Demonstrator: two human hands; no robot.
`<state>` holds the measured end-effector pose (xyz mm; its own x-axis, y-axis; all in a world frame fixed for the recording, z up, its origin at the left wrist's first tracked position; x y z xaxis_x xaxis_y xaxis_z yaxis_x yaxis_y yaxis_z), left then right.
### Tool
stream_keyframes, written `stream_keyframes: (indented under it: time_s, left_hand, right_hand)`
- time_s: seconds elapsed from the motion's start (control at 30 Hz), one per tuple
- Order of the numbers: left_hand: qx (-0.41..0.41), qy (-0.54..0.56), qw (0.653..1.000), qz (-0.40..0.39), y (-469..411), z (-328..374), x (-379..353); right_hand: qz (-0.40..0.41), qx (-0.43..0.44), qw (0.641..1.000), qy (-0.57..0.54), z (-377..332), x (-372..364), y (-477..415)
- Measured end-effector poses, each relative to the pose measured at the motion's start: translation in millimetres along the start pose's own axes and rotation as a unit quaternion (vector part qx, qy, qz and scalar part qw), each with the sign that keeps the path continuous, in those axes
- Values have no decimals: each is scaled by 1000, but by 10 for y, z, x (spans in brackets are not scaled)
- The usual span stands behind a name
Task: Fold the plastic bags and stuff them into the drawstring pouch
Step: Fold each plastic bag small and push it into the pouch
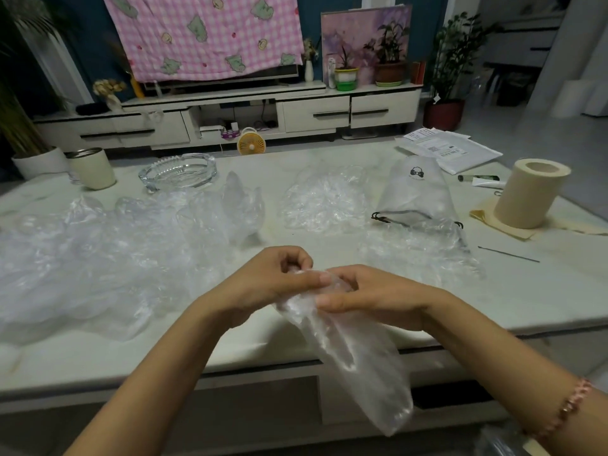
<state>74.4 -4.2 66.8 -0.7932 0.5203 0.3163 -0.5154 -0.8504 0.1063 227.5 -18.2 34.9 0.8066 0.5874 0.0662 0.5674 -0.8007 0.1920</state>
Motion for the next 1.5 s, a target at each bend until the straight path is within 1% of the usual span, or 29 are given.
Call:
stream_keyframes:
  time_s: [0.03, 0.07, 0.13, 0.17, 0.2, 0.23, 0.27, 0.33, 0.37, 0.4, 0.47, 0.5, 0.57, 0.6, 0.67, 0.7, 0.77, 0.83, 0.9, 0.97, 1.03, 1.13, 1.17, 1.2, 1.3, 1.37, 1.4, 1.5]
  left_hand:
    - [5, -9, 1000, 6, -16, 17, 12]
    - [3, -13, 999, 31, -39, 30, 52]
    - [-10, 9, 989, 147, -88, 24, 207]
    - [-14, 51, 978, 203, -106, 17, 255]
    - [-14, 96, 968, 230, -121, -5, 267]
    - [-5, 134, 966, 221, -132, -16, 224]
    - [10, 151, 972, 180, -149, -50, 143]
    - [29, 123, 989, 73, -152, -70, -114]
    - [26, 103, 994, 36, -142, -67, -230]
    - [16, 87, 996, 28, -148, -67, -308]
    - [3, 92, 994, 54, -188, -62, -361]
    - [5, 113, 992, 55, -201, -57, -364]
    - [13, 148, 989, 20, -189, -27, -410]
    - [9, 132, 991, 16, -193, -28, -426]
    - [-16, 63, 997, 50, -185, -38, -484]
    - [-27, 44, 995, 85, -184, -42, -498]
    - [-23, 55, 984, 167, -189, -35, -488]
    - [-14, 71, 980, 186, -201, -57, -458]
    - [-6, 56, 984, 171, -198, -48, -463]
    - [-2, 64, 985, 158, -203, -67, -479]
    - [15, 104, 985, 138, -210, -80, -502]
    - [60, 196, 977, 63, -216, -98, -541]
    - [75, 203, 975, 43, -202, -94, -560]
    - [80, 189, 978, 38, -204, -111, -565]
    - [77, 133, 986, 56, -209, -142, -568]
    - [78, 126, 987, 61, -198, -134, -572]
    - [81, 135, 986, 60, -199, -131, -572]
    - [116, 249, 961, 36, -167, -93, -578]
  right_hand:
    - [16, -1, 1000, -1, 38, 7, -5]
    - [35, 1, 999, 8, 56, 31, 7]
    - [73, 10, 997, 12, 67, 95, 37]
    - [99, 17, 995, 5, 68, 136, 63]
    - [130, 24, 991, -6, 71, 171, 80]
    - [164, 34, 986, -20, 78, 199, 93]
    - [193, 45, 980, -34, 74, 207, 105]
    - [223, 68, 971, -53, 75, 225, 133]
    - [226, 72, 969, -61, 71, 218, 143]
    - [227, 69, 969, -70, 61, 211, 162]
    - [231, 56, 967, -95, 57, 219, 191]
    - [235, 51, 964, -110, 62, 227, 197]
    - [249, 47, 958, -136, 92, 254, 210]
    - [255, 42, 955, -143, 104, 261, 213]
    - [254, 31, 957, -141, 145, 271, 219]
    - [243, 29, 961, -127, 161, 275, 218]
    - [222, 30, 970, -93, 140, 267, 235]
    - [214, 30, 974, -70, 130, 270, 254]
    - [216, 35, 973, -80, 152, 301, 253]
    - [214, 49, 967, -128, 136, 302, 259]
    - [227, 56, 956, -176, 111, 304, 261]
    - [249, 70, 938, -231, 72, 334, 262]
    - [254, 75, 935, -236, 66, 346, 259]
    - [258, 78, 935, -230, 58, 353, 264]
    - [259, 93, 942, -192, 40, 363, 283]
    - [271, 109, 945, -144, 22, 364, 296]
    - [285, 115, 945, -115, 15, 368, 303]
    - [311, 133, 940, -48, 17, 380, 306]
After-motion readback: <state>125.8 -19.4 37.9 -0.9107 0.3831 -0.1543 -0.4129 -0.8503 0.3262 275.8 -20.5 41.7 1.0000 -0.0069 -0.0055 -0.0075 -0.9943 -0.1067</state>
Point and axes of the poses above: each hand's wrist, its own y-axis away from the middle knuckle, its own x-axis out of the back of the hand, z = x × y, the point moved 3 cm from there along -y, towards the middle knuckle, and after that the axes turned 3 degrees about -y, right-handed, at the moved point
